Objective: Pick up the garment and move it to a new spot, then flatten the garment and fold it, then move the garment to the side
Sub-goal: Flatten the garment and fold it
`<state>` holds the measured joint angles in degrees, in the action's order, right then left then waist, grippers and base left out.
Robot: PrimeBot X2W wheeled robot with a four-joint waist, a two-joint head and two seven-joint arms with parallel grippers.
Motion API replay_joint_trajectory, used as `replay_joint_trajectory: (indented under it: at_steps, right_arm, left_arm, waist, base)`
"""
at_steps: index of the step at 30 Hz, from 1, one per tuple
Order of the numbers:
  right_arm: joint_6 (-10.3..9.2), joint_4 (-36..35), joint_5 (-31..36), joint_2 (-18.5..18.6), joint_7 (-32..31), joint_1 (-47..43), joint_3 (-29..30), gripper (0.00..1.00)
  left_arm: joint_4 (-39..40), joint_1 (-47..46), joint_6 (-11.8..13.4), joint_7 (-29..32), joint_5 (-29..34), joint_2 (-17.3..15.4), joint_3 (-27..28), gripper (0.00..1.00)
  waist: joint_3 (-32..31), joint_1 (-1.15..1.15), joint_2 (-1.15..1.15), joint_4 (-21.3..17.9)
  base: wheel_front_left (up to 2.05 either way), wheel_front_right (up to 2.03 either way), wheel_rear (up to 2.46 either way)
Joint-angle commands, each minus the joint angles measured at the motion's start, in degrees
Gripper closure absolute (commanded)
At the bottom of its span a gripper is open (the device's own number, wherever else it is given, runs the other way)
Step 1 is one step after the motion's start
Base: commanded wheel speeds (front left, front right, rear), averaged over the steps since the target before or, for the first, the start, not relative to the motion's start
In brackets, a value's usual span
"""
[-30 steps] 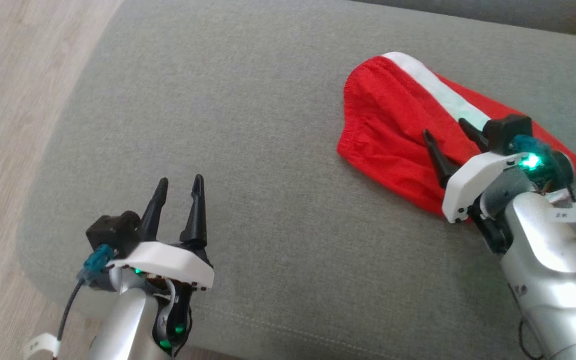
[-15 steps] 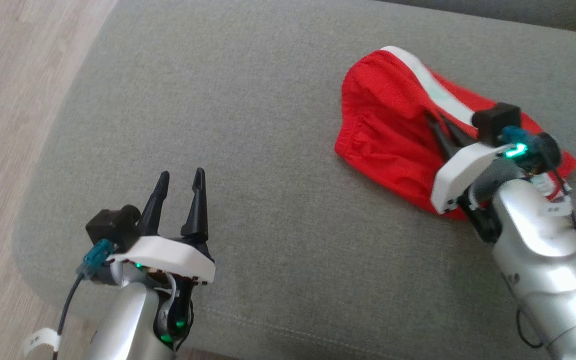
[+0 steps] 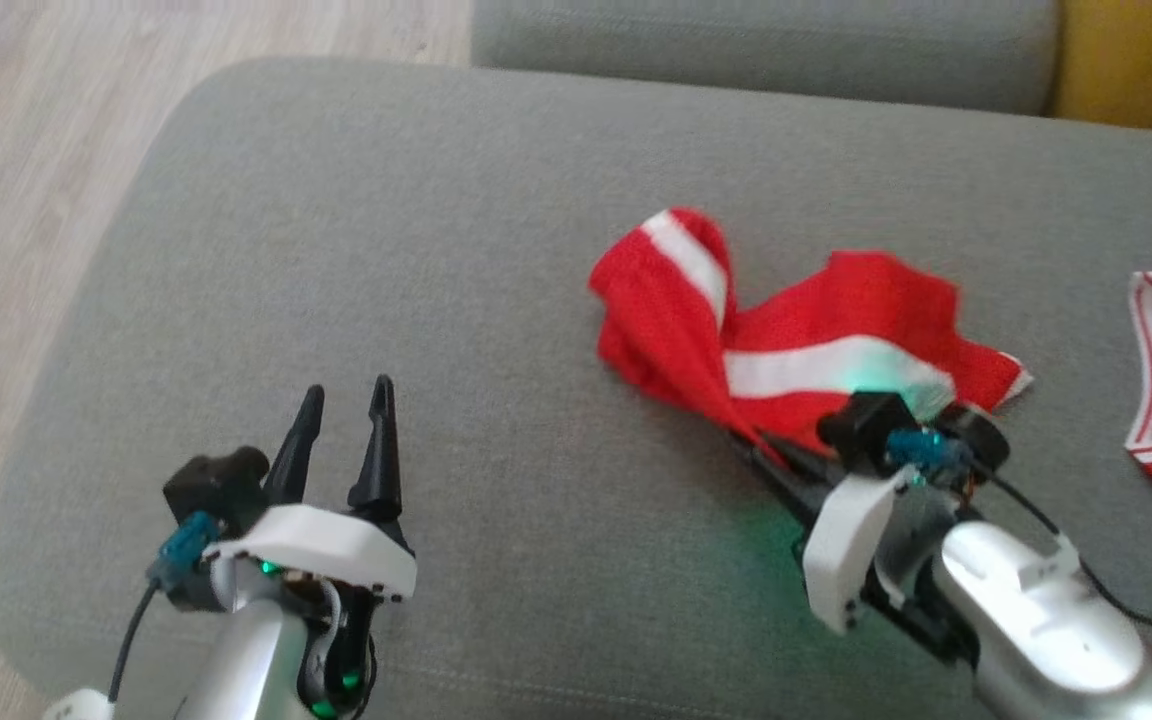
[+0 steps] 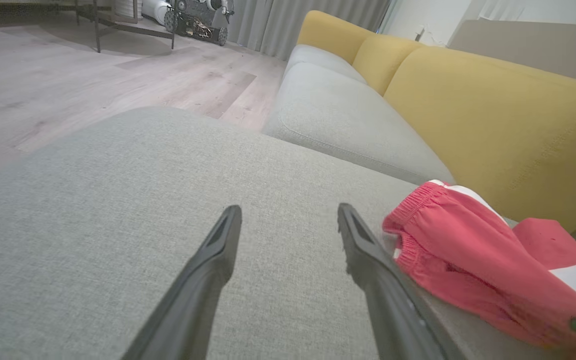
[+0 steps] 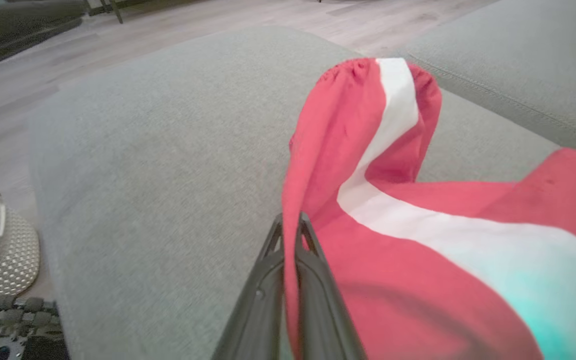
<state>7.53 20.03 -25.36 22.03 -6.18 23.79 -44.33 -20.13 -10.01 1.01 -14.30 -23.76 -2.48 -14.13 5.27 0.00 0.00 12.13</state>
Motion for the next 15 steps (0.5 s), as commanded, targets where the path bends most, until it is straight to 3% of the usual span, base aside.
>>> replay_joint_trajectory:
  at_steps: [1,7,13,14,15]
  right_arm:
    - [-0.04,-3.7,-1.1,1.2,-1.1,-0.5,-0.6,1.00]
    - [-0.04,-9.2,-2.6,4.5,-5.3,-6.4,-1.9,1.00]
    - [-0.04,-9.8,-1.8,4.6,-6.4,-10.0,-1.5,1.00]
    - [-0.04,-9.4,-1.2,4.5,-6.2,-10.2,-1.3,0.05]
    - [-0.04,-8.9,-0.7,4.3,-6.1,-10.5,-1.1,0.00]
  left_arm:
    - [1.5,-1.0,0.0,-0.7,0.8,-0.4,2.1,0.00]
    - [1.2,-0.2,-0.2,-0.7,1.0,-0.4,2.3,0.00]
    - [0.5,-0.3,-0.5,-0.7,1.3,-0.4,1.8,0.00]
    - [0.4,-0.4,-0.5,-0.7,1.3,-0.4,1.8,0.00]
    - [0.4,-0.5,-0.5,-0.7,1.4,-0.4,1.7,0.00]
  waist:
    - [-1.4,0.00,0.00,-1.5]
    - [-2.9,0.00,0.00,-3.6]
    - [-2.9,0.00,0.00,-4.8]
    - [-2.8,0.00,0.00,-4.9]
    - [-2.7,0.00,0.00,-5.0]
  base:
    - [0.00,0.00,0.00]
    - [0.00,0.00,0.00]
    - [0.00,0.00,0.00]
    - [0.00,0.00,0.00]
    - [0.00,0.00,0.00]
